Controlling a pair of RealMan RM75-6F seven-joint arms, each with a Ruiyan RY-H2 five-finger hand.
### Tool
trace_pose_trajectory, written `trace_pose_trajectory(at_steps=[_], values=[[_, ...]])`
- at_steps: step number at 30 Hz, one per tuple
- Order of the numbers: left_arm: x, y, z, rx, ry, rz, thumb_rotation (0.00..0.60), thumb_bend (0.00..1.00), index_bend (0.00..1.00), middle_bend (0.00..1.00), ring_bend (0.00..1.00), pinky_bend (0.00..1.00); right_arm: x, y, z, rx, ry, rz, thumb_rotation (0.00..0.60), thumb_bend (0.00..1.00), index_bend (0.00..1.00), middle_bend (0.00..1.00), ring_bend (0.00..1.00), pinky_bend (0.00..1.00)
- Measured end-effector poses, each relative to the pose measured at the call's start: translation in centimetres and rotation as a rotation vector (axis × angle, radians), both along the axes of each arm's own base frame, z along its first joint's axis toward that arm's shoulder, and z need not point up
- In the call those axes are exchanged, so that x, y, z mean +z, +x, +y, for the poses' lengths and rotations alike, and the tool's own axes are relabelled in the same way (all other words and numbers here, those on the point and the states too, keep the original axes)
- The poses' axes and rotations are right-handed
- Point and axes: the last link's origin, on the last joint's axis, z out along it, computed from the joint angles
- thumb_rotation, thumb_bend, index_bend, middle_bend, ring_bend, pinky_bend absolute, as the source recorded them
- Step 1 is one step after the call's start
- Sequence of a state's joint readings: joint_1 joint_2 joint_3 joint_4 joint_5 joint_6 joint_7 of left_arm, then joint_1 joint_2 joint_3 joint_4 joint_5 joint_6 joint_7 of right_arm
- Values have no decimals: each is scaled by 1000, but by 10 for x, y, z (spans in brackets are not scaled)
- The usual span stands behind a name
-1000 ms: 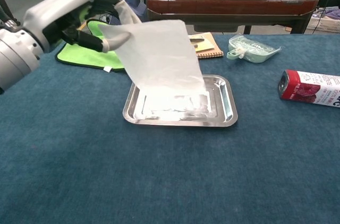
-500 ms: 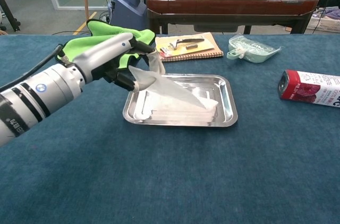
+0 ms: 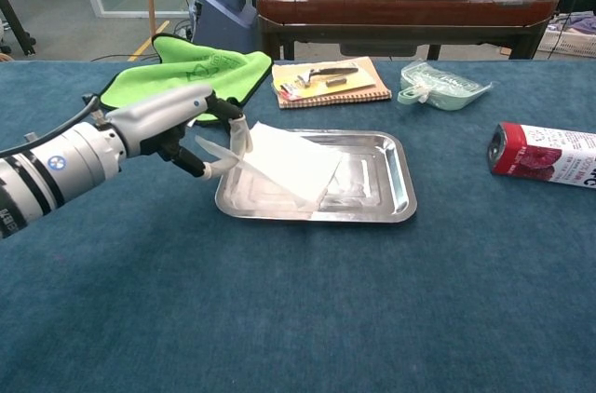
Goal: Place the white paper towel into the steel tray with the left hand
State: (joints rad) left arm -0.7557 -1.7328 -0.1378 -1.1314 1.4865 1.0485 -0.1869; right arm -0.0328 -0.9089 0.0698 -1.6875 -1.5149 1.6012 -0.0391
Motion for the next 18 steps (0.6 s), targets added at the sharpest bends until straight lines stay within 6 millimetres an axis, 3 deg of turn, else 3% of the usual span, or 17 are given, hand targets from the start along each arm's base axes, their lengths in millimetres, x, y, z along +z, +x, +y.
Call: trace_pose_trajectory(at_steps=[10, 18], values=[[10, -10, 6, -56, 49, 190, 600, 373, 519, 384, 298, 138, 0, 0, -1, -1, 1, 0, 600, 112, 194, 209, 112, 201], [20, -10, 2, -65, 33, 259, 600, 367, 272, 316, 247, 138, -1, 0, -2, 2, 2, -4, 600, 112, 194, 209, 112, 201]])
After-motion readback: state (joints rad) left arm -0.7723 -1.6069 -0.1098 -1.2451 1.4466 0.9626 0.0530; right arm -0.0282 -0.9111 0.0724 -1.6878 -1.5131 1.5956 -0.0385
